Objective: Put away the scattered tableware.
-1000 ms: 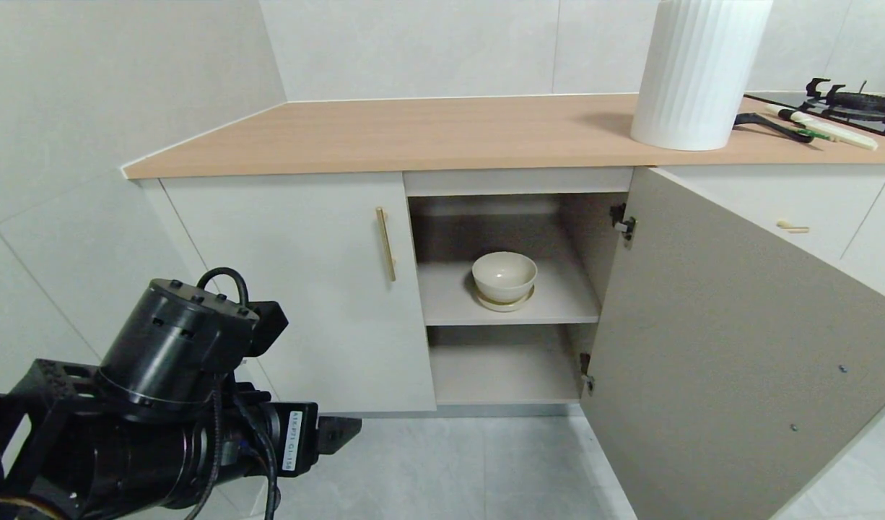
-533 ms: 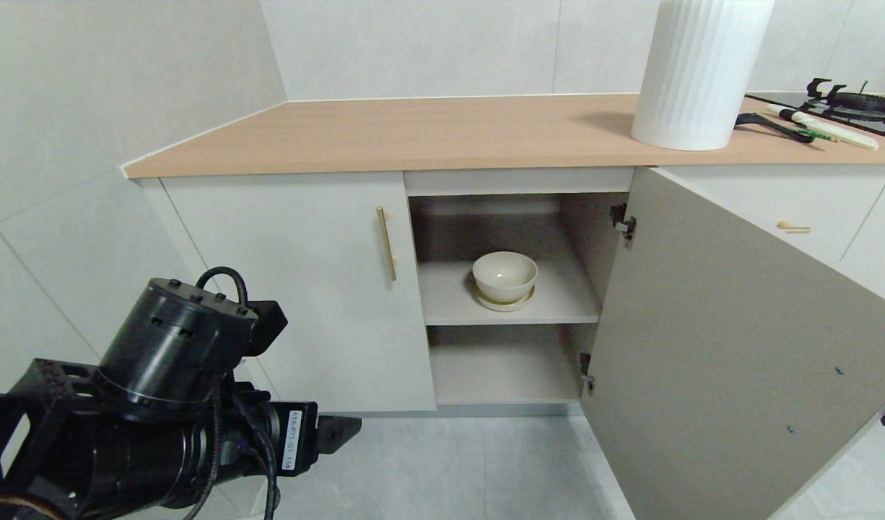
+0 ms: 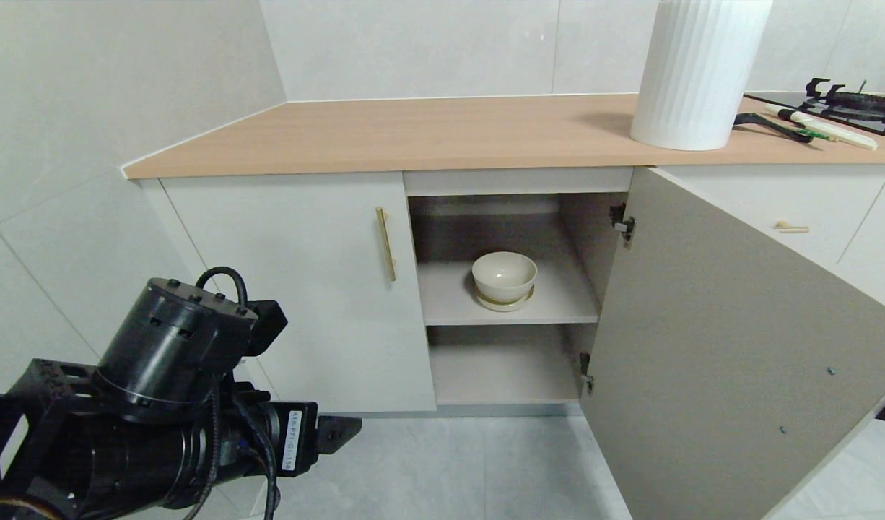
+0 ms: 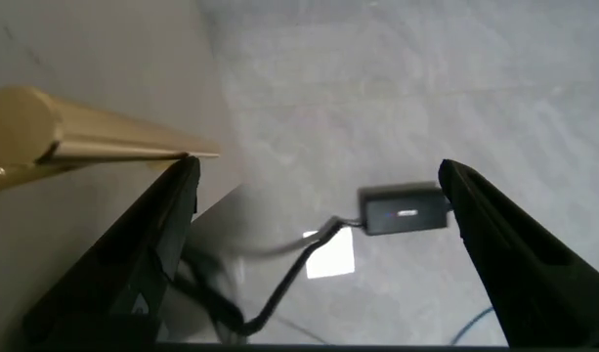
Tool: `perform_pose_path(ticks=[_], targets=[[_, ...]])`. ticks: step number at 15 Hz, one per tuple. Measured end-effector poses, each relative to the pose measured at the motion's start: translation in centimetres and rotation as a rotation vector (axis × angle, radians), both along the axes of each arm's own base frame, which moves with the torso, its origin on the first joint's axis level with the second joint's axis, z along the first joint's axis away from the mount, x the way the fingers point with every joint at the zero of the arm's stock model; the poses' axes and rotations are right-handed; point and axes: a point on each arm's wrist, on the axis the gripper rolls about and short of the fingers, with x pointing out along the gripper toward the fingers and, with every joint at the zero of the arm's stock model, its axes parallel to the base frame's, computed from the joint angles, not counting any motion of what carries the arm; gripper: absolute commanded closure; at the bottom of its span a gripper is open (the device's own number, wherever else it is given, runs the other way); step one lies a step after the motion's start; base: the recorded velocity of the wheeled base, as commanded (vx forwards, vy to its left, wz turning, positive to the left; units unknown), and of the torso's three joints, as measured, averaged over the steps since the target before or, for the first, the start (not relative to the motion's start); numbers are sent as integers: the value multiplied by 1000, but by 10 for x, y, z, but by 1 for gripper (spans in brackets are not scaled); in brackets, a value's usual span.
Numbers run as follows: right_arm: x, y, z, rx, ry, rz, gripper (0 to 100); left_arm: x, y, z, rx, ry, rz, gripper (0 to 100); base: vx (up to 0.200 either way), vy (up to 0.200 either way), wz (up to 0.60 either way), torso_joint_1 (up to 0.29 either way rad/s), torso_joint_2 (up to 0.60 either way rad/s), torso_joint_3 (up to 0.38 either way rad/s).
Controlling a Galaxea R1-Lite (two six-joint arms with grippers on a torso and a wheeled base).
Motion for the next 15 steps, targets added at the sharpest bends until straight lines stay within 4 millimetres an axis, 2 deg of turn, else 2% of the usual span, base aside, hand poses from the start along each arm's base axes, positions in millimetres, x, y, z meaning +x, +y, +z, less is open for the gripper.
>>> perform_pose_path(ticks=[9, 15], targets=[[6, 47, -6, 132, -70, 149, 0, 0, 0, 0, -1, -2, 0, 0, 0, 0, 0, 0, 0, 0], [-6, 75, -18, 170, -41, 284, 0, 0, 0, 1, -1, -3, -1, 0, 0, 0, 0, 0, 0, 0]])
